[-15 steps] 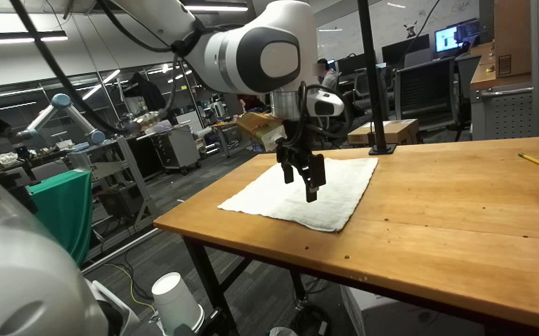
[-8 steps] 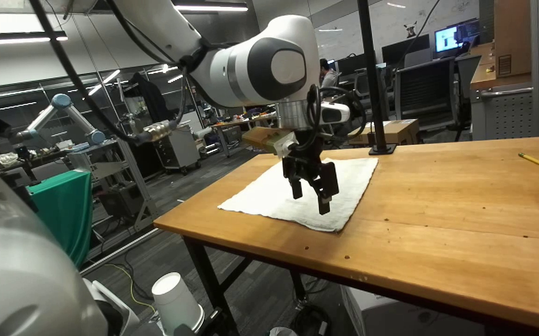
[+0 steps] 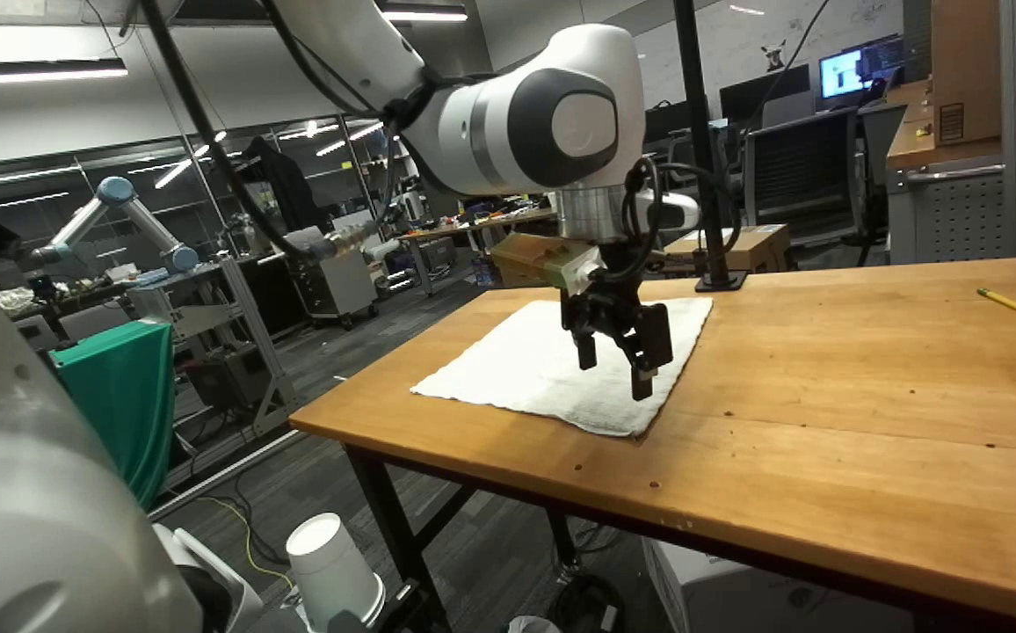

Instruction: Fold the cloth on the table

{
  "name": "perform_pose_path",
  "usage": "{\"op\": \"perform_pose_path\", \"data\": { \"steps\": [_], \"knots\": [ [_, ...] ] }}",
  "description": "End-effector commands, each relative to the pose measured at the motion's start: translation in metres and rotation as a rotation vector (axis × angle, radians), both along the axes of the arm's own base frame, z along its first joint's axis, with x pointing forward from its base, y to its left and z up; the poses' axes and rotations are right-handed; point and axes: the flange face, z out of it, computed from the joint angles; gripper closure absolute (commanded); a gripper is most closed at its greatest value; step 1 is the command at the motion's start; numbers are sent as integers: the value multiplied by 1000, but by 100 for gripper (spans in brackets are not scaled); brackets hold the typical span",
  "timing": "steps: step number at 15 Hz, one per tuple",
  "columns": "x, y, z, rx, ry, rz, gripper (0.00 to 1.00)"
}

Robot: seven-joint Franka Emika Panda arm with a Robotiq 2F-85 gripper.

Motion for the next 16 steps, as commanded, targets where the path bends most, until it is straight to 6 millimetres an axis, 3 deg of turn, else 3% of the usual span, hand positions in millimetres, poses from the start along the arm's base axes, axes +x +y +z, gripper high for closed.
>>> {"op": "perform_pose_path", "data": {
  "steps": [1,8,12,13,15,16],
  "knots": [
    [26,-15,-8,31,11,8,0],
    [41,-26,-46,90,79,-14,0],
    [43,-30,-54,97,112,-28,0],
    [43,-30,-53,100,115,-30,4],
    [43,-31,-52,103,121,-35,29],
    [42,-31,-51,103,122,-36,32]
  ]
}}
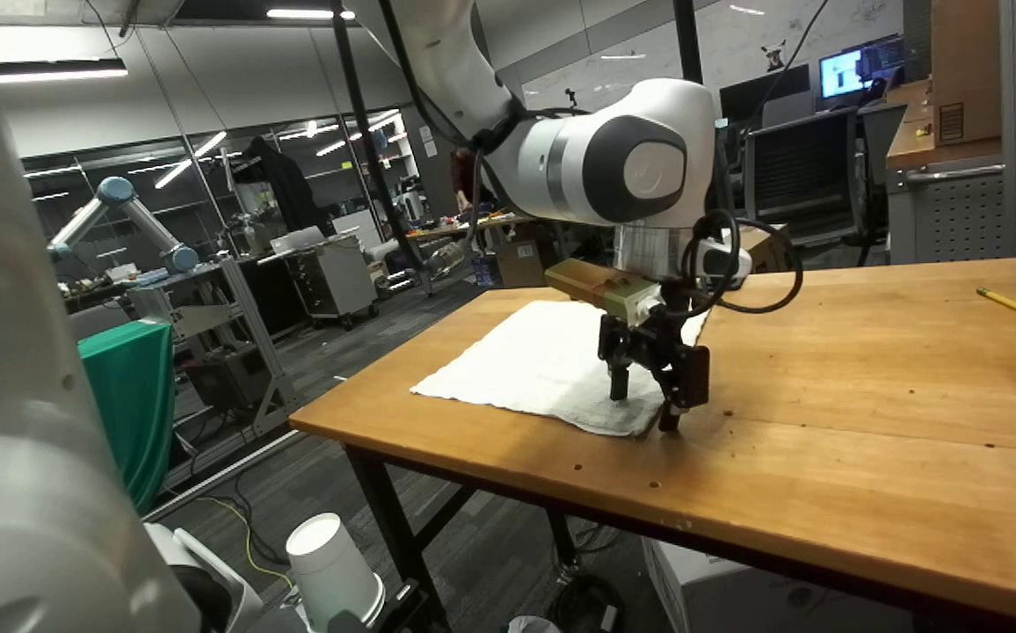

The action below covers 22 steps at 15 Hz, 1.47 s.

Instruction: Fold the cloth on the table

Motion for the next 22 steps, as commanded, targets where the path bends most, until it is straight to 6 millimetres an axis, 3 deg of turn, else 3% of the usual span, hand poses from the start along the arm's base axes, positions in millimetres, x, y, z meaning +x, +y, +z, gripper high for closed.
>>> {"op": "perform_pose_path", "data": {
  "steps": [1,8,10,16,22],
  "knots": [
    [5,-3,4,27,12,-13,41],
    [5,-4,11,54,22,-39,96],
    [5,-5,12,58,25,-45,100],
    [5,-2,19,52,74,-34,96],
    [33,11,49,5,136,-8,96]
  ]
}}
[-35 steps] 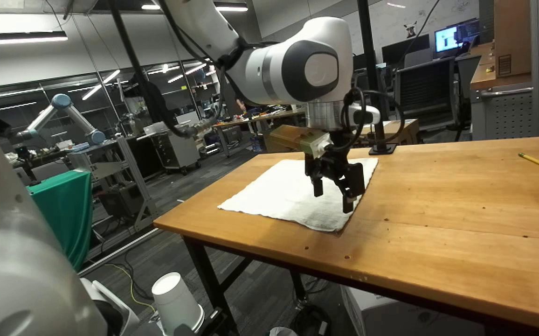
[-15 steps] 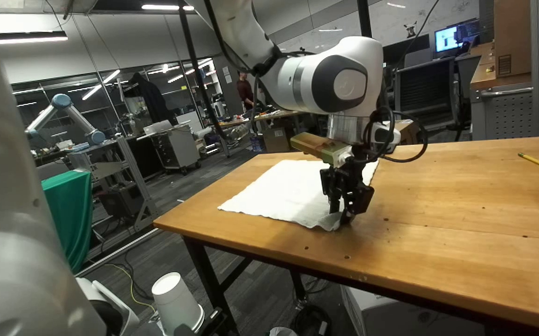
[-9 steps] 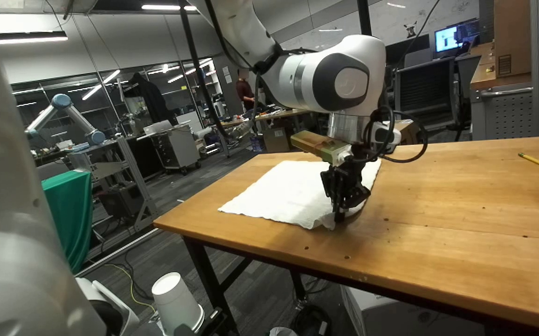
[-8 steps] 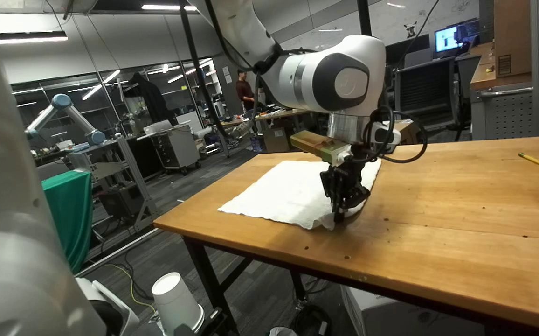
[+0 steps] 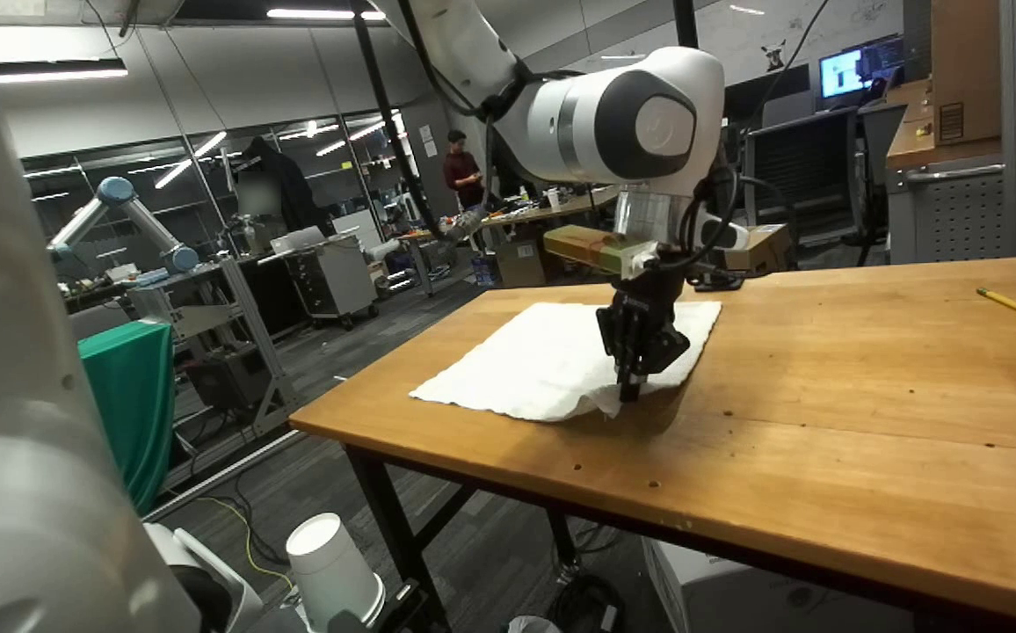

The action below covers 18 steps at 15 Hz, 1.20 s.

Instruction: Fold the cloth on the table

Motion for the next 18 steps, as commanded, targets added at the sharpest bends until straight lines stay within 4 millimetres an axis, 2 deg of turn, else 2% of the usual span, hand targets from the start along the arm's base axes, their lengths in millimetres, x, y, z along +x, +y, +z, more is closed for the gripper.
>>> {"op": "perform_pose_path", "data": {
  "steps": [1,6,11,15,18],
  "knots": [
    [29,15,28,-42,42,18,97],
    [76,53,62,-92,96,59,96],
    [134,104,97,-112,18,84,96],
    [172,138,115,-91,-89,81,97],
    [190,155,120,-55,-148,56,97]
  ]
}}
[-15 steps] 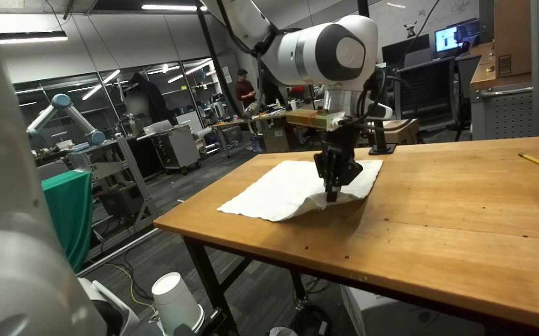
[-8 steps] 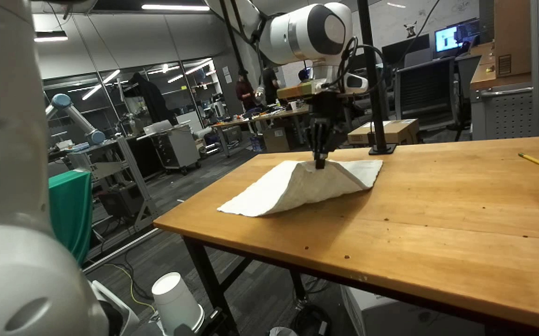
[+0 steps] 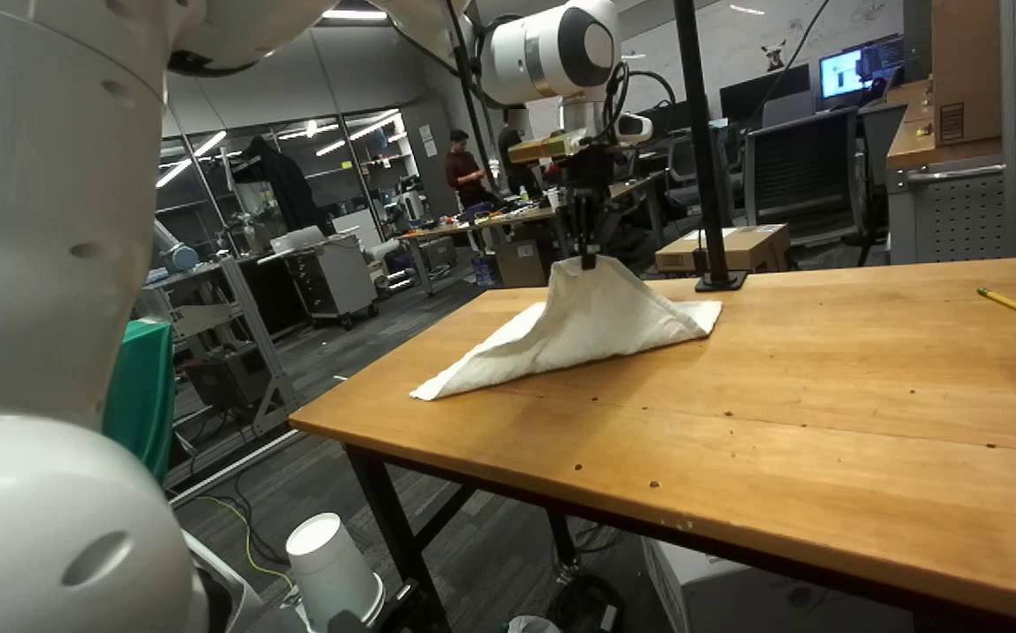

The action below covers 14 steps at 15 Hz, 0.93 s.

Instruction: Fold the cloth on the table

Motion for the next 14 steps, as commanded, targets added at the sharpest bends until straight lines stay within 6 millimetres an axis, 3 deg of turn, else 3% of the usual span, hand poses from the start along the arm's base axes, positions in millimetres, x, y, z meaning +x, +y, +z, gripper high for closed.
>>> {"op": "perform_pose_path", "data": {
  "steps": [1,6,14],
  "knots": [
    [29,17,11,56,-66,-45,97],
    [51,46,13,146,-115,-93,97],
    [68,120,29,228,-216,-128,98]
  ]
}}
